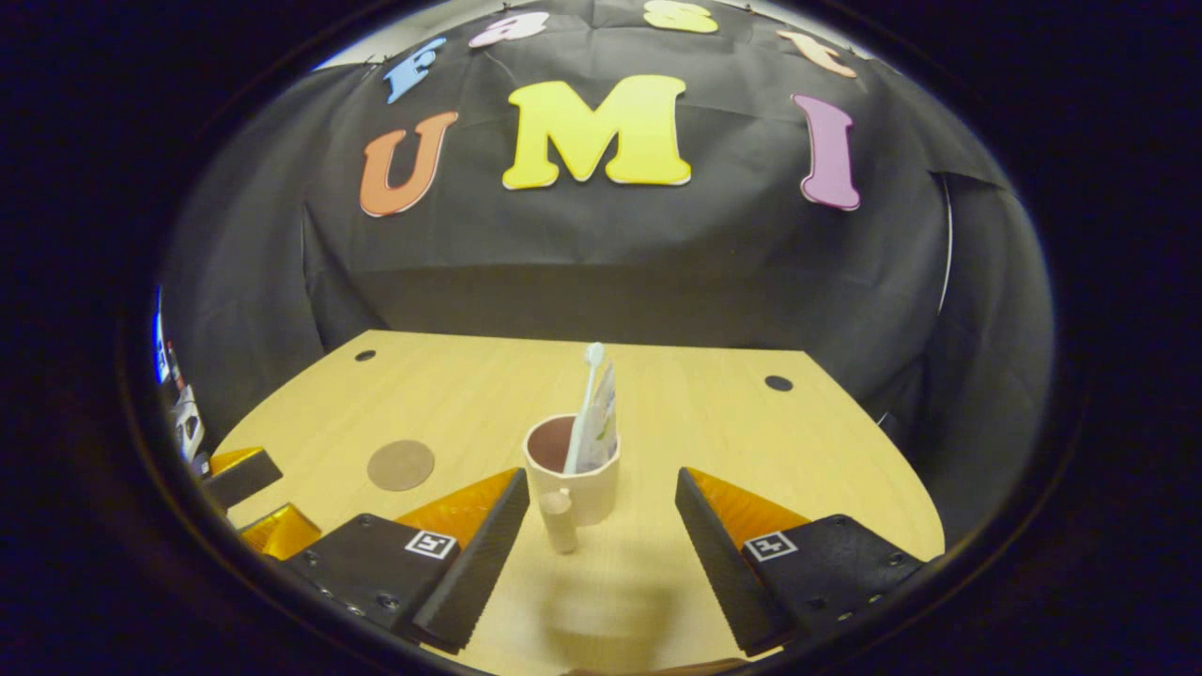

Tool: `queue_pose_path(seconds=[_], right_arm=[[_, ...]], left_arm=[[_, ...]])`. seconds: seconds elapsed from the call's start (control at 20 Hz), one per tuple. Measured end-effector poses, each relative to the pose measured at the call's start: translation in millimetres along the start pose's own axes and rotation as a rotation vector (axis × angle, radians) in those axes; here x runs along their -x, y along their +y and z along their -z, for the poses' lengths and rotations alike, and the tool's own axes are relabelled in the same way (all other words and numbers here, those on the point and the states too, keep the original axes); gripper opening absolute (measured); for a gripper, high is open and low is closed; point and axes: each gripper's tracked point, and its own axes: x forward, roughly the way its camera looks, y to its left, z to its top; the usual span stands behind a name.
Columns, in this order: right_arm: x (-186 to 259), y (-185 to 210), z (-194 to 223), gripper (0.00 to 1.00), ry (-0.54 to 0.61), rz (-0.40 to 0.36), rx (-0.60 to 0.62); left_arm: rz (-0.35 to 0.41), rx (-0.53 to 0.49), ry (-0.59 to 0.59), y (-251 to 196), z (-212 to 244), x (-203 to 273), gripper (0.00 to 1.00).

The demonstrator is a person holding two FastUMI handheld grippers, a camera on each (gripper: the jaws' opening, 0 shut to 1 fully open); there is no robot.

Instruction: Put the toothbrush and toothpaste on the desktop into the cup, then pick up the cup and place it on the coaster on the desktop.

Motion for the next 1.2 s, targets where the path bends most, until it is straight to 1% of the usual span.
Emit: queue_pose_path(seconds=[0.1,0.25,0.4,0.5,0.55,0.6,0.65,0.75,0.85,0.9,1.0,1.05,1.1,1.2], right_arm=[[-16,8,3,0.94,0.057,0.006,-0.01],[-40,12,17,0.94,0.152,0.039,0.032],[-60,19,35,0.95,0.302,0.04,0.064],[-65,24,50,0.93,0.447,0.013,0.058],[-69,26,58,0.98,0.505,0.011,0.04],[-71,24,63,0.93,0.565,0.018,0.033],[-72,23,65,0.93,0.603,0.03,0.024],[-73,22,68,0.9,0.662,0.063,0.022],[-78,21,75,0.78,0.707,0.068,0.044],[-79,20,76,0.69,0.721,0.079,0.066],[-78,18,75,0.65,0.742,0.101,0.095],[-80,18,79,0.62,0.747,0.108,0.088],[-84,19,81,0.5,0.746,0.105,0.084],[-84,23,75,0.39,0.737,0.084,0.038]], left_arm=[[-0.023,-0.004,-0.008,12,3,11,0.94],[-0.05,-0.031,-0.021,27,5,26,0.94],[-0.078,-0.06,-0.038,40,4,38,0.94],[-0.084,-0.052,-0.036,46,6,41,0.94],[-0.086,-0.042,-0.033,50,8,43,0.94],[-0.072,-0.035,-0.021,50,13,43,0.94],[-0.065,-0.037,-0.008,50,17,43,0.94],[-0.082,-0.051,0.009,60,23,46,0.94],[-0.083,-0.053,0.02,65,28,48,0.95],[-0.087,-0.047,0.021,68,29,49,0.94],[-0.091,-0.021,0.03,72,33,49,0.94],[-0.089,-0.013,0.033,72,33,48,0.94],[-0.089,-0.01,0.036,72,34,48,0.94],[-0.091,-0.014,0.04,75,36,48,0.94]])
